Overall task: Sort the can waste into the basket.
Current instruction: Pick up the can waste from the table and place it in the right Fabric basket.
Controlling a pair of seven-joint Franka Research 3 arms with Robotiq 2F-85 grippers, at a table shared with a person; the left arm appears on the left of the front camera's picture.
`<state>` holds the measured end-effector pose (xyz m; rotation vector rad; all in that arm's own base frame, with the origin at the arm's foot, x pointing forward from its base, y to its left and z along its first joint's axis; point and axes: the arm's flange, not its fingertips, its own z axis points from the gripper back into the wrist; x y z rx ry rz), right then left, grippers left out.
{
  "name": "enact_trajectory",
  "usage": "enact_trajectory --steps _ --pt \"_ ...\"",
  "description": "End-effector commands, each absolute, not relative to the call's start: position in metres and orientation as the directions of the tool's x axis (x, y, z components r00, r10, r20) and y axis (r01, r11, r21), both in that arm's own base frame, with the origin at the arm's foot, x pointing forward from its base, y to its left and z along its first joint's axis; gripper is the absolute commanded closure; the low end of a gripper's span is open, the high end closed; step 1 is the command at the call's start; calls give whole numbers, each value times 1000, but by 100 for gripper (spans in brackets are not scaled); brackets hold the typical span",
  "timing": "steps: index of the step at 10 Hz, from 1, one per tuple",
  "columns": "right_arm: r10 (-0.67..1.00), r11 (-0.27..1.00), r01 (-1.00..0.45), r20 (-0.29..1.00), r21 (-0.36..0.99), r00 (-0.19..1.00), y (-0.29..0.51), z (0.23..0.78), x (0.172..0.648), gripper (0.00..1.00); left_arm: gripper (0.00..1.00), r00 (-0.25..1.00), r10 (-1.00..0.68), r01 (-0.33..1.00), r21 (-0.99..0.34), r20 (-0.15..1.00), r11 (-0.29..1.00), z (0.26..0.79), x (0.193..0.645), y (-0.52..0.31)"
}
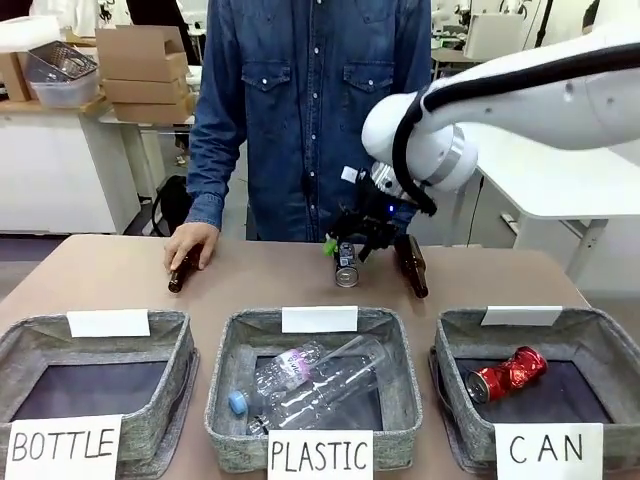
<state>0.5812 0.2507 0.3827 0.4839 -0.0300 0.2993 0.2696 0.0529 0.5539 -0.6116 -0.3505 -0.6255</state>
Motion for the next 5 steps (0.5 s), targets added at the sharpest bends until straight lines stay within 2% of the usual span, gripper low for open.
enact_trajectory --steps 1,5 --pt "186 882 -215 107 420 977 201 417 570 0 0 754 -449 646 -417 479 639 554 269 55" --pt "96 915 -129 104 382 990 250 371 617 0 0 754 -449 646 -417 479 639 554 269 55"
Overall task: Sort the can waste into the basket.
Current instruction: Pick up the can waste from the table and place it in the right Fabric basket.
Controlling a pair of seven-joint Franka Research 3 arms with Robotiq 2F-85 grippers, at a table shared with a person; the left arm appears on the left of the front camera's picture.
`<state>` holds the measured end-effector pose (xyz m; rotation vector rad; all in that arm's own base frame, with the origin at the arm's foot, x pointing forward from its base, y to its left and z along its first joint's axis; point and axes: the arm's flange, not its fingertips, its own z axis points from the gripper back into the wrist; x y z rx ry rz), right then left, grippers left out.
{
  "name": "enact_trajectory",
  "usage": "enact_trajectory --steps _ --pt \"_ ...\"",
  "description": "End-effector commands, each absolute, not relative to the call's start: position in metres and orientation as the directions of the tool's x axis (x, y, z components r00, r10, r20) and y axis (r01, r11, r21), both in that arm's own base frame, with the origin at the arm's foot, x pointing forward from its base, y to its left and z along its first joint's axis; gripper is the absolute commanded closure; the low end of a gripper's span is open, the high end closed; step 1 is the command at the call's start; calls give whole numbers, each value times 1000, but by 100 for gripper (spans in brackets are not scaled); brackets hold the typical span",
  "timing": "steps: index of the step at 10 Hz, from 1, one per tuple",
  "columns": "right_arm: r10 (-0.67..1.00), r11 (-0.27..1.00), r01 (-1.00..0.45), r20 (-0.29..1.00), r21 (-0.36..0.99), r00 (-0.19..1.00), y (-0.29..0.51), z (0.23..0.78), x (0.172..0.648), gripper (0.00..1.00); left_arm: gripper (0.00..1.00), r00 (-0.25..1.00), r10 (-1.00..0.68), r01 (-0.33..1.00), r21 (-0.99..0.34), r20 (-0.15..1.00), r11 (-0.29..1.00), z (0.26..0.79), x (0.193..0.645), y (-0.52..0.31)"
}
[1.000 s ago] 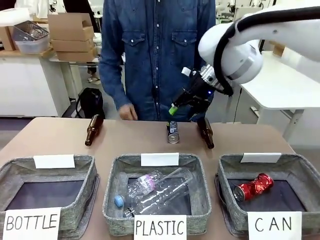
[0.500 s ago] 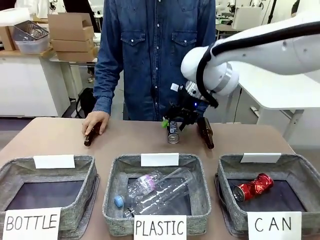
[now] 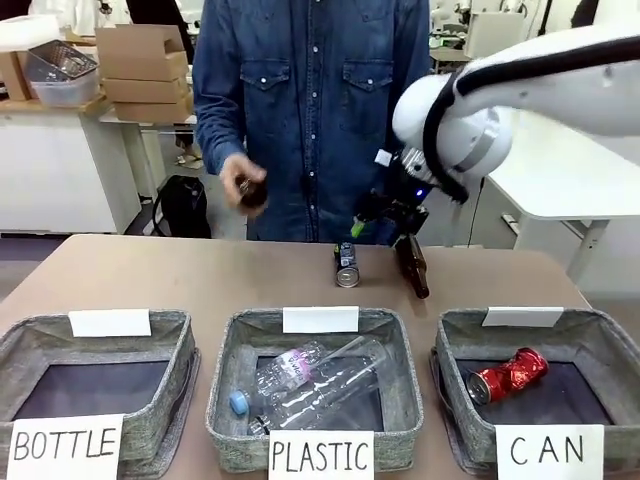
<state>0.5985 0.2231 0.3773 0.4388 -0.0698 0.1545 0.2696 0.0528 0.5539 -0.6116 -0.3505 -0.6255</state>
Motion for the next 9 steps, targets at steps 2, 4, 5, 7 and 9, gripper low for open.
enact_trajectory --steps 2,4,5,7,9 --pt "103 925 -125 79 359 992 272 357 628 0 0 754 -449 646 -417 479 639 554 269 55" --pt "83 954 -97 63 285 995 288 337 634 0 0 754 -449 646 -417 479 639 554 269 55" --pt "80 957 -88 42 275 996 289 331 633 0 0 754 -449 646 -417 479 639 554 269 55" --pt "82 942 -84 19 324 996 276 323 627 0 0 754 -449 646 -417 479 639 554 269 55" --pt "-3 941 -9 37 339 999 223 333 623 0 0 754 -449 646 -417 479 639 554 269 55"
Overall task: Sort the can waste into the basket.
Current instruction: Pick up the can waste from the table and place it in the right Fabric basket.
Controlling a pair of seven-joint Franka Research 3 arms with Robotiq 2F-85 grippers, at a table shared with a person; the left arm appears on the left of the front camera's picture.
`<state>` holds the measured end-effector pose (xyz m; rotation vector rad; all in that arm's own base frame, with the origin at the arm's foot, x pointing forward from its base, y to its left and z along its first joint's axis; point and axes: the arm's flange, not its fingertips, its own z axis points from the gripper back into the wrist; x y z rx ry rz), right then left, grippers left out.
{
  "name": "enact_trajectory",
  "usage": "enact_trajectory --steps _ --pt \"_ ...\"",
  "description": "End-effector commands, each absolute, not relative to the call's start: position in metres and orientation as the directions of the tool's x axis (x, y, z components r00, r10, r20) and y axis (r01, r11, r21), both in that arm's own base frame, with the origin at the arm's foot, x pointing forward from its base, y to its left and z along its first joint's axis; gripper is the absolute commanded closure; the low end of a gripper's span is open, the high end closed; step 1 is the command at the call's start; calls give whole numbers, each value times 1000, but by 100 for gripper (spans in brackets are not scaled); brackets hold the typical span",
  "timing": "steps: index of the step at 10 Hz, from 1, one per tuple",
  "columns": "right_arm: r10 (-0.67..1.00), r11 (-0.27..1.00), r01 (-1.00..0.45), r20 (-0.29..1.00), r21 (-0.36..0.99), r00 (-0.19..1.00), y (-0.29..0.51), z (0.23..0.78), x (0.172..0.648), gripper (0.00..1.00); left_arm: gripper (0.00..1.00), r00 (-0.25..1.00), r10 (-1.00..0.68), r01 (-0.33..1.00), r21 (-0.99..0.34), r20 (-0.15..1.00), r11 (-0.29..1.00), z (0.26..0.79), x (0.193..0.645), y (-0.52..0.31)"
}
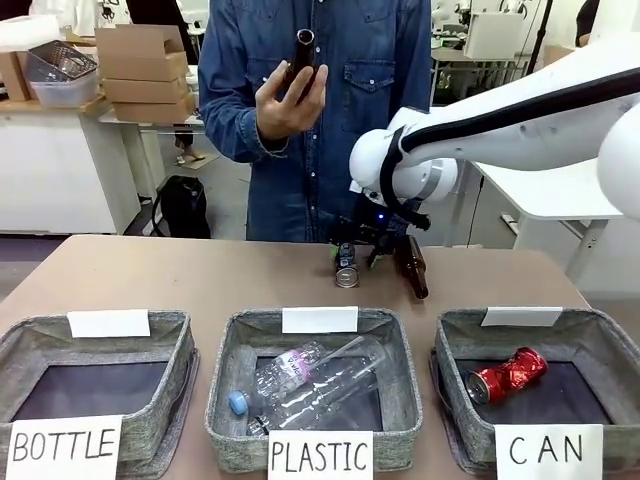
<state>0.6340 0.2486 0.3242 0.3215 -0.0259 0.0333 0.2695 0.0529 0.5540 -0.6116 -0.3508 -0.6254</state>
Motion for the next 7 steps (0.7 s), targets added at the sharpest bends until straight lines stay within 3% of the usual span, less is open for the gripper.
enact_trajectory --steps 1,6,7 --pt "-3 943 -9 34 333 999 222 329 623 0 0 754 -449 646 -417 479 639 554 269 55" --pt "22 898 -14 -12 439 1000 240 322 626 0 0 754 -449 646 -417 479 639 554 269 55" --pt "30 911 -23 -10 412 1000 251 321 626 0 0 754 -449 646 -417 479 639 554 269 55"
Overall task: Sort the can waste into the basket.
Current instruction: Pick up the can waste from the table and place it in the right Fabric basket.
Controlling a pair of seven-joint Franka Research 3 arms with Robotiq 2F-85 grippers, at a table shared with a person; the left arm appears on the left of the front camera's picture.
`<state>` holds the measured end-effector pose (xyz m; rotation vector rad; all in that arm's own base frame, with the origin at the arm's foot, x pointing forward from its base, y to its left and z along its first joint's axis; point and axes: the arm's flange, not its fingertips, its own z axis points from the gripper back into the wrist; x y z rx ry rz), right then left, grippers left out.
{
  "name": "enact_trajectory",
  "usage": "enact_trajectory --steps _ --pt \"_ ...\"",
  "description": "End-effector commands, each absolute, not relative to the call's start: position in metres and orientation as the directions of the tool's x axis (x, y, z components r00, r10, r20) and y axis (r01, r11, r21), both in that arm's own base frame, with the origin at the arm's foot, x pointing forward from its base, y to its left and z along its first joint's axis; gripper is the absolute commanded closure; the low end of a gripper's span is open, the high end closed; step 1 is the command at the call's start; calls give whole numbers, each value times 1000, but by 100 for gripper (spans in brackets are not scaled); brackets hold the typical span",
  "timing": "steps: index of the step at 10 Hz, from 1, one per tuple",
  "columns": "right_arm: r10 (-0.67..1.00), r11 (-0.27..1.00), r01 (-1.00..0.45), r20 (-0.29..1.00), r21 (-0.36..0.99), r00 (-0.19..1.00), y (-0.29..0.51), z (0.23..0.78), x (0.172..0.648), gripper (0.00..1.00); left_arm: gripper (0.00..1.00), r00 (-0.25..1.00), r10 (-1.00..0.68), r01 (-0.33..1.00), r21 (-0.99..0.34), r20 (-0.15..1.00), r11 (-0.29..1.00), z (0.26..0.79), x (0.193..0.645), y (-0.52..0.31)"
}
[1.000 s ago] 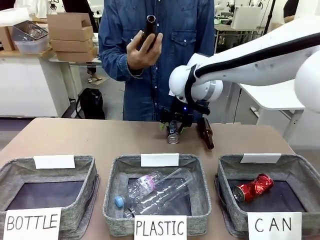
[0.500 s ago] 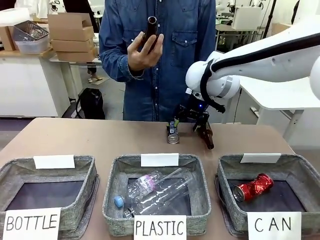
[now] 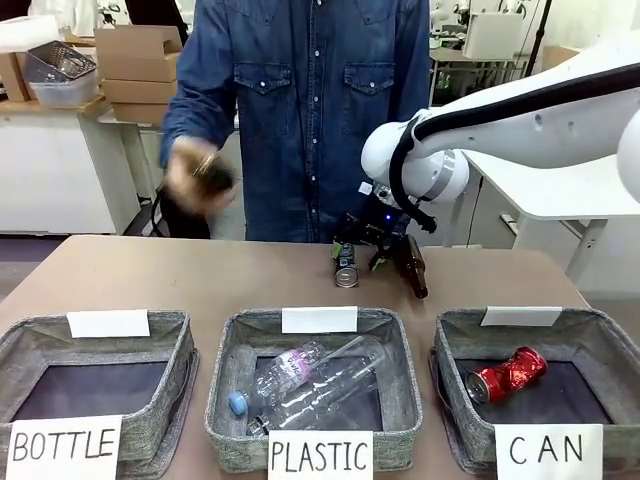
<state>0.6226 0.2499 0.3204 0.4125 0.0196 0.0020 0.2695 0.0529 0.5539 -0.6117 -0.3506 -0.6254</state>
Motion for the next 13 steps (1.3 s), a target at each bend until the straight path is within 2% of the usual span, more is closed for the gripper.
enact_trajectory --steps 1,3,4,5,6,7,9,10,11,12,13 --pt "49 926 -41 -12 374 999 264 318 626 0 0 754 -449 646 -417 479 639 554 269 55" --pt "74 953 -70 -4 296 997 285 309 632 0 0 754 -449 646 -417 479 639 554 269 55" --pt "114 962 -111 5 247 994 287 308 632 34 0 754 -449 646 -417 479 639 554 269 55" --pt "118 964 -116 6 239 993 287 308 630 58 0 754 -449 646 -417 479 639 554 269 55" --pt "119 964 -116 1 240 993 286 307 629 92 0 754 -449 646 -417 479 639 554 269 55" --pt "121 964 -117 -1 240 993 284 306 628 100 0 754 -449 646 -417 479 639 554 269 55" --pt "124 961 -117 -13 252 992 282 305 626 100 0 754 -449 646 -417 479 639 554 269 55" --pt "127 960 -117 -20 254 992 282 304 626 95 0 754 -449 646 -417 479 639 554 269 55" --pt "127 959 -117 -24 258 992 281 303 625 100 0 754 -449 646 -417 479 639 554 269 55" --pt "125 950 -105 -47 295 991 279 307 624 100 0 754 -449 646 -417 479 639 554 269 55" --pt "213 920 -192 -25 341 977 266 327 614 100 0 754 -449 646 -417 479 639 554 269 55"
